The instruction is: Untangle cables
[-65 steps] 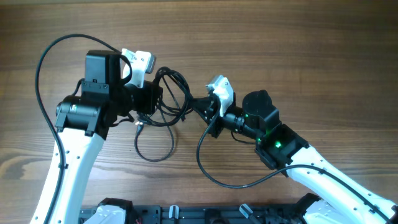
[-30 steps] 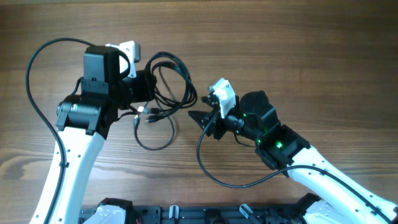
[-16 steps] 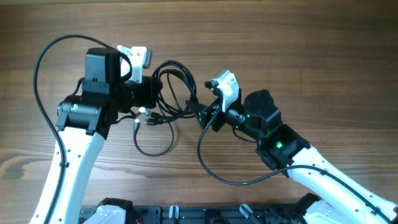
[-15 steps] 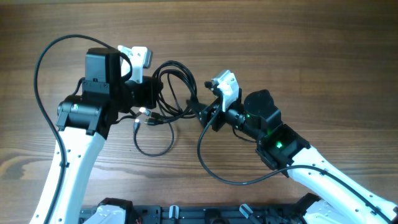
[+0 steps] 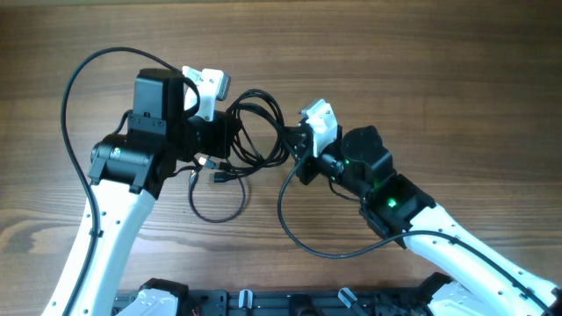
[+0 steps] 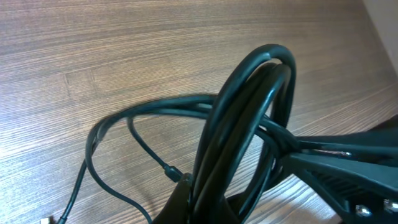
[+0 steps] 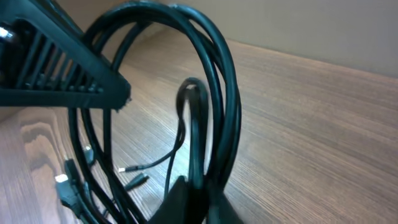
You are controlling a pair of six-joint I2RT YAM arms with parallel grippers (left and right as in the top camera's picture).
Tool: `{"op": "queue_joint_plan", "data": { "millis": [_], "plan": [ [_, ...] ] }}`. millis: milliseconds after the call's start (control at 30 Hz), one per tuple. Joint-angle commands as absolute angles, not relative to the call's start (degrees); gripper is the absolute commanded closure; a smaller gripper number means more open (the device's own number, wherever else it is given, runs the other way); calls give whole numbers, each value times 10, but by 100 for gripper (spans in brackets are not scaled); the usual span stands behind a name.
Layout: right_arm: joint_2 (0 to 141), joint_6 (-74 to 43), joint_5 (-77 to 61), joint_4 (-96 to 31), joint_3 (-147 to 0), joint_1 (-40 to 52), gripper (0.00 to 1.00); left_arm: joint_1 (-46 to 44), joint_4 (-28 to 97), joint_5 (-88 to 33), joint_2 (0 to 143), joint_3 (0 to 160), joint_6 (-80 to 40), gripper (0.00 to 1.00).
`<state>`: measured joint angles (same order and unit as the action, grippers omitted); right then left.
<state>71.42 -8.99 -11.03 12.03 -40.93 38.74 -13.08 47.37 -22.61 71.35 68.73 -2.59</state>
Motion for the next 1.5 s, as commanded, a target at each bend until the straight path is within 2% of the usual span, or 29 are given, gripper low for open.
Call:
{"op": "queue_joint_plan", "data": {
  "millis": [0,100,167,267,300,533,567,600,633,700,767,833,1100,1467],
  "plan": [
    [726,-92,-105,119,-408,388,80,-134,467,-242,710,693,-17,96],
    [726,-92,-112,120,-408,388,74,-134,467,-229,710,693,-17,96],
    [726,-92,-124,120,-408,388,75,-134,467,-229,710,693,-17,96],
    [727,-92,-129,119,-408,388,95,-134,467,-229,710,693,-19,96],
    [727,-92,-129,119,-408,388,96,-134,467,-229,710,693,-19,96],
    [727,-92,-129,116,-408,388,95,-134,467,-232,710,693,-19,96],
    [727,-92,-129,114,-408,388,92,-134,467,-235,710,693,-19,96],
    [727,-91,-129,112,-408,388,92,-134,467,-241,710,693,-19,96],
    [727,-92,-129,110,-408,388,96,-134,465,-246,710,693,-19,96],
    [727,-92,-129,105,-408,388,96,-134,463,-247,710,693,-20,96],
    [727,-92,-129,100,-408,388,88,-134,462,-247,710,693,-20,96],
    [727,-92,-129,96,-408,388,96,-134,461,-247,710,693,-22,96],
    [727,-94,-159,84,-408,388,96,-134,459,-246,710,693,-22,96],
    [727,-96,-159,-63,-408,388,96,-134,430,-246,710,693,-74,96]
  ]
}}
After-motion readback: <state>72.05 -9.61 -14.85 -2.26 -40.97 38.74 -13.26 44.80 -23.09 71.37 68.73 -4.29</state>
